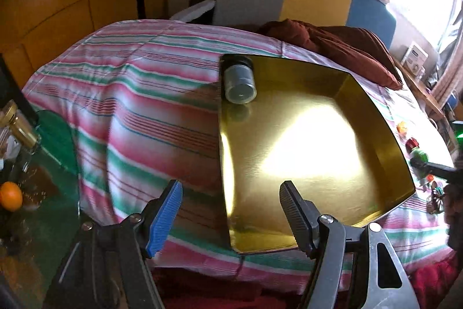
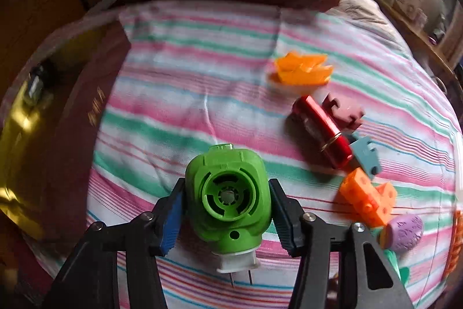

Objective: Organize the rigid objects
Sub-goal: 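Carry the green piece into the tray beside the cylinder and open the right tool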

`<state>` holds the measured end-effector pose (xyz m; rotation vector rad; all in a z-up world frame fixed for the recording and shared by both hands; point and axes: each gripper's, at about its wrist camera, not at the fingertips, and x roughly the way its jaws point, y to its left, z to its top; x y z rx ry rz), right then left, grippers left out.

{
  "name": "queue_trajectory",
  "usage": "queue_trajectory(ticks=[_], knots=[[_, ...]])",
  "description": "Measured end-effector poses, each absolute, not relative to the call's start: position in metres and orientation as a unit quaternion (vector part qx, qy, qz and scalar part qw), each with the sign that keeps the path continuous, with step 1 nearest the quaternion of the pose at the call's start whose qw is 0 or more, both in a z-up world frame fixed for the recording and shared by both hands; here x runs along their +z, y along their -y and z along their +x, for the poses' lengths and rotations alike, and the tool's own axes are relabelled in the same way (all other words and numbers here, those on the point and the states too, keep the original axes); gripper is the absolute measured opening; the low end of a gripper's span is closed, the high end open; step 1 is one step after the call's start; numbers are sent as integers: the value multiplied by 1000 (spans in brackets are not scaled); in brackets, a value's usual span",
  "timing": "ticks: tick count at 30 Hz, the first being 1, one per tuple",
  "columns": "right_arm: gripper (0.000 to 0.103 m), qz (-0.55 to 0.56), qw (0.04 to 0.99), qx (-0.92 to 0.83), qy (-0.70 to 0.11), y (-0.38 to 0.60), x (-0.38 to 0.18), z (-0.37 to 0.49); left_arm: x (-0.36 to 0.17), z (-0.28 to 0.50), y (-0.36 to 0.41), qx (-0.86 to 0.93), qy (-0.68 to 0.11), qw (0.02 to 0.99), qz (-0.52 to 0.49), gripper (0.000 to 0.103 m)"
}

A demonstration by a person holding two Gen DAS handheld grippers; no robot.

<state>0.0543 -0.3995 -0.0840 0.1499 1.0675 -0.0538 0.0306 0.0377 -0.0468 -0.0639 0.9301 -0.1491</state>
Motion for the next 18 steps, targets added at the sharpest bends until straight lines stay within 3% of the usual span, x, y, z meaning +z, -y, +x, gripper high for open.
queue_trajectory(ticks=[8, 18], knots=[[54, 67, 879, 80, -465, 314, -6, 76, -51, 30, -52, -62, -444, 892, -49, 71], [54, 81, 803, 172, -565, 139, -55, 148, -54, 24, -74, -47, -443, 893, -67, 71]])
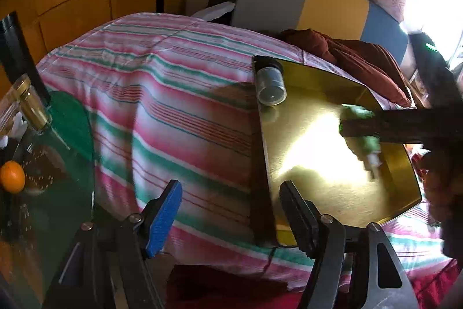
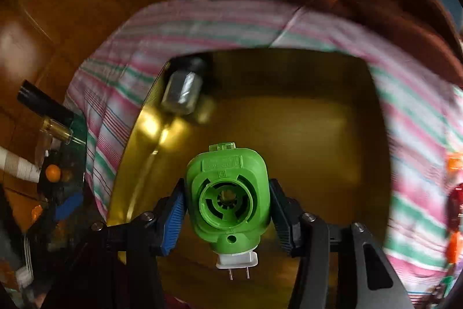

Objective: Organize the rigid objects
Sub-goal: 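Carry the green piece into the tray beside the cylinder and open the right tool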

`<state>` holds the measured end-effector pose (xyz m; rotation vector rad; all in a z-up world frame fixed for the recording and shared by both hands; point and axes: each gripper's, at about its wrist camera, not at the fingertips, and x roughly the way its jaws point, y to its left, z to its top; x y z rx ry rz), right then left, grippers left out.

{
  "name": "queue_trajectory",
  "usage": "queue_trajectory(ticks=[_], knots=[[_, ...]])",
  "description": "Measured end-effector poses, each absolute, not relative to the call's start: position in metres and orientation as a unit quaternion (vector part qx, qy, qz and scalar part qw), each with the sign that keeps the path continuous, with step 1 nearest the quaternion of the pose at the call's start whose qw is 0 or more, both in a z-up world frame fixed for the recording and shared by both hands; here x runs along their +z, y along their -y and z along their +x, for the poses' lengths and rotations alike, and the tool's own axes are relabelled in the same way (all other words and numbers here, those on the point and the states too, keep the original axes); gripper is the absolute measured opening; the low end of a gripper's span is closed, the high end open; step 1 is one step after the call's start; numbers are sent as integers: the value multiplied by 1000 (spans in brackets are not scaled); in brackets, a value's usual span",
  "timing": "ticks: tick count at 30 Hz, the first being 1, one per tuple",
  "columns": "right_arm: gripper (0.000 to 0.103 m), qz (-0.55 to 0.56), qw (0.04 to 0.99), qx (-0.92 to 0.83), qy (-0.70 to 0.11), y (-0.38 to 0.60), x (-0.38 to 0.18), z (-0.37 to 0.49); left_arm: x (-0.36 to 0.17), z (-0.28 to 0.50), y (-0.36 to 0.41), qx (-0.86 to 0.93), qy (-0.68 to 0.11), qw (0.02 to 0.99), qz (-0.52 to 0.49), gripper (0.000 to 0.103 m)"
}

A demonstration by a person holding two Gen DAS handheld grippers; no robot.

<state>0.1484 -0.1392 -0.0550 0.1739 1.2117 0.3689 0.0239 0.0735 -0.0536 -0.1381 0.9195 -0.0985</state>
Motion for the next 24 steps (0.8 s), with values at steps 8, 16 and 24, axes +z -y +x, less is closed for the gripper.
queue_trajectory(ticks=[8, 16, 24], knots=[[55, 196, 771, 138, -591, 103, -84, 198, -59, 23, -87, -41, -443, 892, -78, 70], [56, 240, 768, 156, -572, 110, -79, 197, -62, 23, -87, -42, -444, 891, -81, 70], [56, 189, 811, 166, -529, 145, -51, 161, -57, 20, -79, -43, -441, 894, -67, 70]])
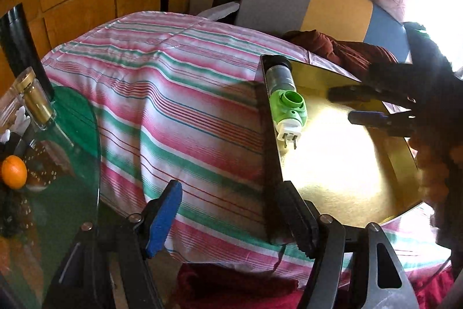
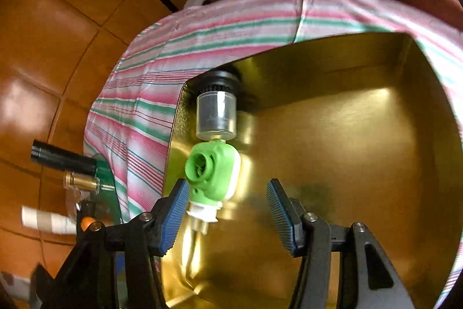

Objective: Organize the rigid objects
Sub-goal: 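Carry the green piece into the tray beside the cylinder and open the right tool, then grasp the brown flower piece with left tool while right tool moves to the toys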

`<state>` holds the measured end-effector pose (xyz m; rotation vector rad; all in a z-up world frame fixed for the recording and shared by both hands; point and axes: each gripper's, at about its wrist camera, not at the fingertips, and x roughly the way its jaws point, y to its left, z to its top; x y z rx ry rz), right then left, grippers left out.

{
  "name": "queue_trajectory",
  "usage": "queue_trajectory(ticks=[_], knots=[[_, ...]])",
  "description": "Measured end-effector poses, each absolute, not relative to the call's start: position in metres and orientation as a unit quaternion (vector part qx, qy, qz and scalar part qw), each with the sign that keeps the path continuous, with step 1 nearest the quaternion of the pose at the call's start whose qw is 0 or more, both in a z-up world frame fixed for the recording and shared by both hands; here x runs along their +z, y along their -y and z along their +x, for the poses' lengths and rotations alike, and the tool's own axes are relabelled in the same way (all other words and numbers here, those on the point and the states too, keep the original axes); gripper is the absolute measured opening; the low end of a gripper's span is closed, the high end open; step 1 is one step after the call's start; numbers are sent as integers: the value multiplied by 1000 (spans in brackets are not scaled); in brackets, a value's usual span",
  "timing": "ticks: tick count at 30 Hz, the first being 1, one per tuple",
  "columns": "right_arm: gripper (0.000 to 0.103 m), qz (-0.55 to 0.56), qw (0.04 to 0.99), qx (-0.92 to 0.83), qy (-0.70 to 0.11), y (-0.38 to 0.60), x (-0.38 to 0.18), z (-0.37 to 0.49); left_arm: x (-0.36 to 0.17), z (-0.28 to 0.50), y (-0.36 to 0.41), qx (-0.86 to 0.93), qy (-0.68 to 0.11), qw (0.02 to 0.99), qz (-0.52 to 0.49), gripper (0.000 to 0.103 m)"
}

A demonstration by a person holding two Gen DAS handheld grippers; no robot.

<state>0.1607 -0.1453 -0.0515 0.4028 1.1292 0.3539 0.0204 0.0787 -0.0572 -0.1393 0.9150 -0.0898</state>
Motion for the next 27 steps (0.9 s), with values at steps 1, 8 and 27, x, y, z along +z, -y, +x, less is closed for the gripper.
queue_trajectory(ticks=[1, 8, 27], knots=[[56, 173, 821, 164, -519, 151, -46, 153, -56, 20, -77, -44, -441, 894, -63, 70], [57, 101, 871, 143, -459, 201, -18, 99, -45, 17, -59, -55, -431, 900, -44, 70], [63, 239, 872, -205, -376, 509, -20, -36, -11, 14, 88, -251, -408, 877, 41, 70]])
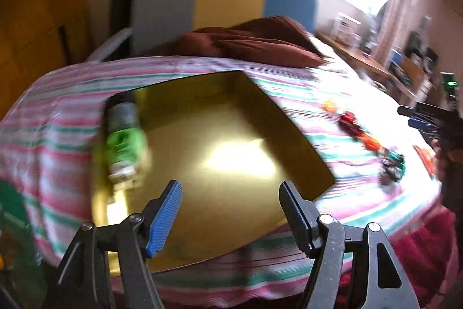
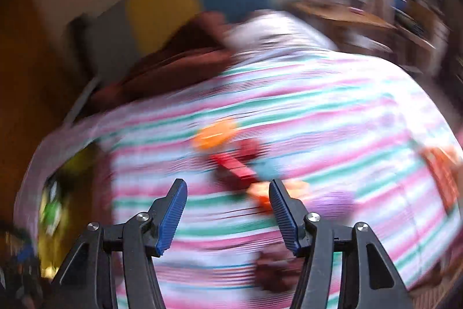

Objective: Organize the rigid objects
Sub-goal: 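Grasp the brown flower piece with left tool while right tool moves to the toys, then drop the brown piece in the tray with left tool while right tool grasps teal spool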

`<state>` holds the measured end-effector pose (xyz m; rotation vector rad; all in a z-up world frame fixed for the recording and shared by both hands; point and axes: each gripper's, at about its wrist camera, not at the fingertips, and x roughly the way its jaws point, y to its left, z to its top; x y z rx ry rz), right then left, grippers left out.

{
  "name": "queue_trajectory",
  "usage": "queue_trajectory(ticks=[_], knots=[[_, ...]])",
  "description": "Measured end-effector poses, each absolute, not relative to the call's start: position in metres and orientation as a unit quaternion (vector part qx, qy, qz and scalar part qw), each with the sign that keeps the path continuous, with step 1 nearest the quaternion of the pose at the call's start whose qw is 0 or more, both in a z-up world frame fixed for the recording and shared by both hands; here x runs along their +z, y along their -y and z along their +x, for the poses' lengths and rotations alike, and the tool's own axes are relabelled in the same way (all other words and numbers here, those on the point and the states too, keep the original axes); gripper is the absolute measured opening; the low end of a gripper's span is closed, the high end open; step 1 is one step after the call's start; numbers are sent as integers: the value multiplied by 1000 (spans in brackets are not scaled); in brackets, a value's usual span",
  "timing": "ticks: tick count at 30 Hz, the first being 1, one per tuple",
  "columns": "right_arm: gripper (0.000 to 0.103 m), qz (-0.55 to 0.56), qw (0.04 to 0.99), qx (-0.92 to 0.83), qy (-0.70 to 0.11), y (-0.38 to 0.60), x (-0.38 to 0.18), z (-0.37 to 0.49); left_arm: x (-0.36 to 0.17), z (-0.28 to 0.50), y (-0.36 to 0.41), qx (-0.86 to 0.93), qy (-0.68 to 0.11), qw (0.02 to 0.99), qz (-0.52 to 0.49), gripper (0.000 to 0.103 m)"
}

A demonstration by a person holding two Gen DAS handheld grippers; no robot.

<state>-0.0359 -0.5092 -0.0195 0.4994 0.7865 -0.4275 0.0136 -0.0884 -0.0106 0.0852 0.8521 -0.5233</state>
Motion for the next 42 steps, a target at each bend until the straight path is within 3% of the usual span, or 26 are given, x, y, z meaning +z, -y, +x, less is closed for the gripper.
queue_trajectory(ticks=[9, 22, 32, 34, 35, 36, 37, 38, 42], knots=[[63, 393, 783, -332, -350, 600, -69, -96, -17, 1, 207, -393, -414, 817, 85, 71], [63, 404, 765, -302, -401, 599, -92, -86, -31, -41, 349, -501, -394, 756, 151, 70], [63, 414, 766, -288, -399, 601, -93, -83, -53, -47, 411, -507, -401, 741, 185, 59], [63, 419, 764, -287, -397, 602, -93, -84, -59, -46, 419, -503, -405, 740, 187, 56], [63, 421, 764, -287, -396, 603, -93, -85, -62, -44, 422, -501, -409, 739, 188, 48], [63, 422, 764, -287, -396, 604, -94, -85, -66, -42, 425, -498, -416, 737, 189, 32], [63, 422, 763, -287, -396, 604, -94, -86, -69, -40, 428, -498, -422, 733, 190, 30], [63, 422, 763, -288, -397, 604, -94, -86, -68, -39, 427, -502, -417, 735, 182, 20], [63, 424, 758, -281, -409, 604, -99, -84, -63, -33, 414, -504, -423, 736, 161, 20]])
